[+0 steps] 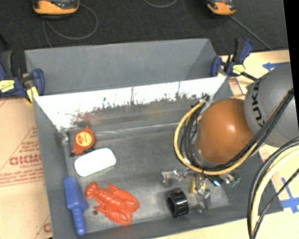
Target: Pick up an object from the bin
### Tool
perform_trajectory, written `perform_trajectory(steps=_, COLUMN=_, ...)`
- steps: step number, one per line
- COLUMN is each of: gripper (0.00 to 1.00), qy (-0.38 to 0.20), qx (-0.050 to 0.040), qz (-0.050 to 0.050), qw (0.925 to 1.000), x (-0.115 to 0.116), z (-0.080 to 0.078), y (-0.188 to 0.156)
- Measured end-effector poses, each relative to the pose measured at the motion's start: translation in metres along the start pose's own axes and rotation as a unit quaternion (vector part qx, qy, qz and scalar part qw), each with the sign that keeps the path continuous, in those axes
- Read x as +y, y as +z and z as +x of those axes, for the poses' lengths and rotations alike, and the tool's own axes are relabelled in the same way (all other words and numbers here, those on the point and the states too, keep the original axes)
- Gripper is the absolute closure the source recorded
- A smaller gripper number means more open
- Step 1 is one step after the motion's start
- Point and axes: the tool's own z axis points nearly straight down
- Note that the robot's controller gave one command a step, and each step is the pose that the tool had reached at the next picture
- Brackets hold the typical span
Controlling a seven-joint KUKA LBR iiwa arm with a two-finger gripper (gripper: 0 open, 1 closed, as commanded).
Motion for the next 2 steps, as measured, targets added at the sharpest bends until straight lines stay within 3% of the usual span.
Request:
perform_trajectory(steps=1, gripper=0.00, qy=-0.014, qx=-0.0058, qz=0.003, qw=0.9999, x=0.006, z=0.006, y=0.007)
perform_trajectory(steps=2, gripper=1.00, qy=-0.132, qx=-0.0097, qz=0.007, qw=0.9911, x=0.025, z=-0.002, y=0.010)
